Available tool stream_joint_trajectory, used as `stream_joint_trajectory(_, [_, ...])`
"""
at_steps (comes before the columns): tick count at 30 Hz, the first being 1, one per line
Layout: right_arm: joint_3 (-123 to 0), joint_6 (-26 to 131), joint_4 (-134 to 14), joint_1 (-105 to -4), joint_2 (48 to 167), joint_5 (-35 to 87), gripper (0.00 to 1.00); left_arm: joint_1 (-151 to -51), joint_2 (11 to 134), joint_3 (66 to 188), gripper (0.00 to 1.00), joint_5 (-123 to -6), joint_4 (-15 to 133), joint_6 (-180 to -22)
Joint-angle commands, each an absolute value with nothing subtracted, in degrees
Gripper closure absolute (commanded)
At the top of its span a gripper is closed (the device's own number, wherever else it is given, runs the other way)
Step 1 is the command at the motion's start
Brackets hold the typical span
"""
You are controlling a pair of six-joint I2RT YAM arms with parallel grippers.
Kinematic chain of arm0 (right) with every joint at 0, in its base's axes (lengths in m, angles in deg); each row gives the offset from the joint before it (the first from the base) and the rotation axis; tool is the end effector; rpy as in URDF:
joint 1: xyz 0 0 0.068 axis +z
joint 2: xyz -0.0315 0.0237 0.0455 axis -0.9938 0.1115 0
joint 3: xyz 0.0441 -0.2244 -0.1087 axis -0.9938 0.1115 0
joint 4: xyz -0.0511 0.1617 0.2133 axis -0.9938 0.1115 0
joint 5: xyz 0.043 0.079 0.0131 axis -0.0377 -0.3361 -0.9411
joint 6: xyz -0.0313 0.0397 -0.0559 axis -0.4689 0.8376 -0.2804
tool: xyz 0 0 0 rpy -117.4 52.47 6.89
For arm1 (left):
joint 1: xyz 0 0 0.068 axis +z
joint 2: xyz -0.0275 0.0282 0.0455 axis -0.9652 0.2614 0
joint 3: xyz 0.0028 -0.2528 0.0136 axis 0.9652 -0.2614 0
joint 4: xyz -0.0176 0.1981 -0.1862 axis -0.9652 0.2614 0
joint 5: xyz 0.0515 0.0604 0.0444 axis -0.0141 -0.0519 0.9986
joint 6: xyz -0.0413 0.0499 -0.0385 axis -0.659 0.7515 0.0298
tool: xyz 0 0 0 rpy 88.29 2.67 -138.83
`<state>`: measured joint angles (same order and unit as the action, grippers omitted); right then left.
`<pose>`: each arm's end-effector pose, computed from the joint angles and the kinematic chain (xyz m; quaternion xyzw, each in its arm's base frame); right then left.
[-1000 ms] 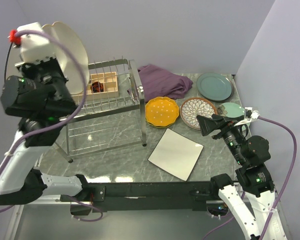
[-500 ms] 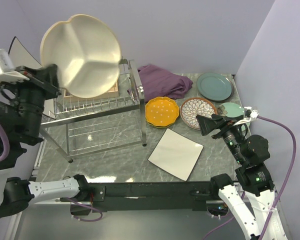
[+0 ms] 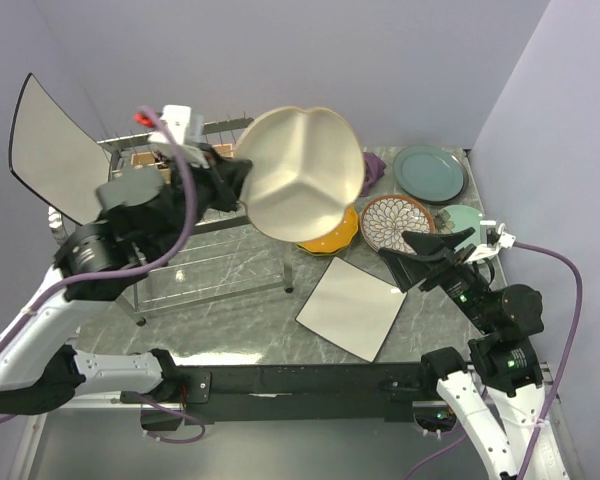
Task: Unload the plates from the dish rack
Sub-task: Place the plate at the corner of the board.
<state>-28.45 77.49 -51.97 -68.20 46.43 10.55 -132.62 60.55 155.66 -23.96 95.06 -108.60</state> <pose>0.1210 0.0595 0.3842 -0.0728 0.6181 0.4239 0.6580 0.1400 -0.1584 0.5415 0.0298 0.6900 -0.2809 0.6664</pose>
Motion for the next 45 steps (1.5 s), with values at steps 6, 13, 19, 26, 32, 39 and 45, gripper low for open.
stream_joint_trajectory(6, [-23.9, 89.8, -68.5, -67.9, 43.5, 5.5, 0.00, -132.9, 61.0, 157.0, 0.99, -36.4, 75.2, -118.8])
stream_joint_trajectory(13, [-18.9, 99.0, -75.6, -68.0, 43.2, 8.5, 0.00, -132.9, 61.2, 151.1, 0.99, -41.0, 69.9, -122.7])
stream_joint_trajectory(19, [-17.5, 101.8, -77.2, -67.9, 42.7, 9.8, 0.00, -132.9, 61.9, 145.3, 0.99, -43.0, 64.3, -124.8])
stream_joint_trajectory(26, [-15.1, 106.6, -76.6, -68.0, 43.0, 17.1, 0.11, -132.9, 63.7, 140.1, 0.99, -46.2, 59.2, -127.3])
stream_joint_trajectory(32, [-14.1, 106.0, -72.0, -68.0, 41.7, 23.3, 0.36, -132.9, 64.6, 139.2, 0.99, -47.2, 60.1, -127.0])
stream_joint_trajectory(39, [-12.2, 105.8, -73.5, -68.0, 42.9, 22.3, 0.89, -132.9, 66.0, 138.2, 0.99, -51.9, 60.2, -126.8])
stream_joint_trajectory(45, [-11.5, 111.5, -71.9, -67.9, 42.2, 23.5, 1.00, -132.9, 67.5, 137.6, 0.79, -55.5, 60.6, -127.3])
